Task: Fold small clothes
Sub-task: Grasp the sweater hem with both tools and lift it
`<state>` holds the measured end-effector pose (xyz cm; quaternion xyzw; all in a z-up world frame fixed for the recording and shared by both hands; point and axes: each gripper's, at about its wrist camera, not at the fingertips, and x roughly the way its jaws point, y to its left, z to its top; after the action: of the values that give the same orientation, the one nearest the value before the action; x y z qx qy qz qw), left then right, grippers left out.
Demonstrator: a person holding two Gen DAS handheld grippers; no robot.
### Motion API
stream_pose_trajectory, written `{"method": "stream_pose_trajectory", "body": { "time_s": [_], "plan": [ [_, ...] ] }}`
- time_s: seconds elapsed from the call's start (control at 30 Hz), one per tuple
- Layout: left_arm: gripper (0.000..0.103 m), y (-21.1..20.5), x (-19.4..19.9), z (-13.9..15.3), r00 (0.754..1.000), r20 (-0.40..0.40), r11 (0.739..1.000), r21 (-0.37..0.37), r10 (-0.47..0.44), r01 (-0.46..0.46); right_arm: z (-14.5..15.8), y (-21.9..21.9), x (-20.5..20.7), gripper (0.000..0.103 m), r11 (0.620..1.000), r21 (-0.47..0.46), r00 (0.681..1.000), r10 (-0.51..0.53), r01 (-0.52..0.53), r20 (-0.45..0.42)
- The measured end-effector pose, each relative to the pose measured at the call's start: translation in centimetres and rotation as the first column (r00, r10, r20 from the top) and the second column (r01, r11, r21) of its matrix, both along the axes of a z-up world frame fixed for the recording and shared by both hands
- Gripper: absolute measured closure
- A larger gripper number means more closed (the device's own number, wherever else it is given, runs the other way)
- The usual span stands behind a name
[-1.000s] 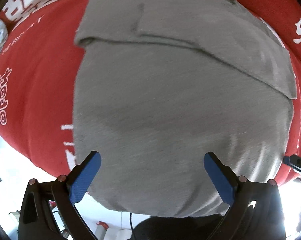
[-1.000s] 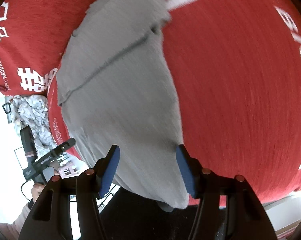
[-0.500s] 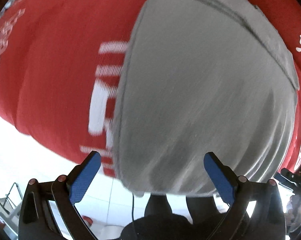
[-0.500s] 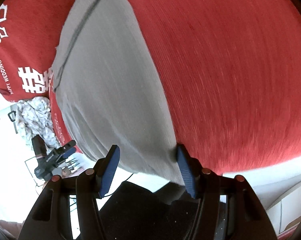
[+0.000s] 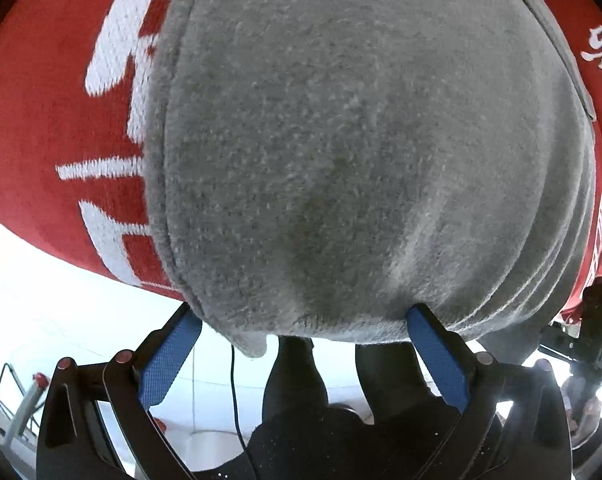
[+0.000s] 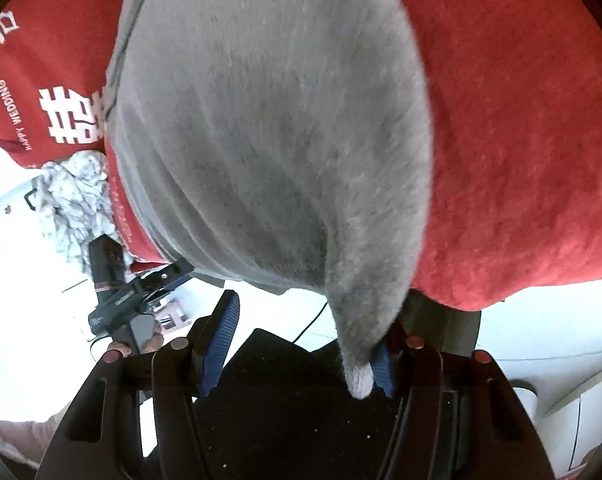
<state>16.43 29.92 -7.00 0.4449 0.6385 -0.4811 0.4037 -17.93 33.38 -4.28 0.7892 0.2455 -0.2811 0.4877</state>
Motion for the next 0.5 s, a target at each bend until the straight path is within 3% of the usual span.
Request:
{"method": "stream_pose_trajectory", "body": {
  "time_s": [0.07,0.13,0.17,0.2,0.37,0.5],
  "plan": [
    [0.025,-0.2,-0.1,0.6,1.0,-0.026,1.0,-0.001,0.001,-0.001,0.0,0.1,0.1,0.048,0.999,0.016,0.999,-0.036,0.036,0.001],
    [0.056,0.3,-0.5,1.4,0.999,-0.039,1.0,-0.016,-0.011,0.01,0.2,-0.1,0.5,0.091,0.998,0.034,0.999,-0.046,0.046,-0.004],
    [0.067,0.3,-0.5,1.9,0.998,-0.051,0.999,-0.024,-0.023,0.022,0.5,0.0,0.5,0.096,0.999,0.029,0.999,-0.041,0.041,0.0],
    [0.09,0.4,-0.6,2.3,0.997,-0.076,0.999,-0.026,-0.035,0.033,0.9,0.0,0.6,0.096,0.999,0.019,0.999,-0.037,0.037,0.009],
    [0.091,0.6,-0.7,6.3,0.986,-0.146,0.994,-0.092,-0.078,0.065,4.0,-0.8,1.3,0.096,0.995,-0.039,0.986,-0.085,0.092,0.142],
    [0.092,-1.1,0.4,11.1,0.975,-0.219,0.985,-0.174,-0.042,0.004,7.1,-3.1,1.4,0.096,0.981,-0.105,0.964,-0.138,0.165,0.229]
  ]
}}
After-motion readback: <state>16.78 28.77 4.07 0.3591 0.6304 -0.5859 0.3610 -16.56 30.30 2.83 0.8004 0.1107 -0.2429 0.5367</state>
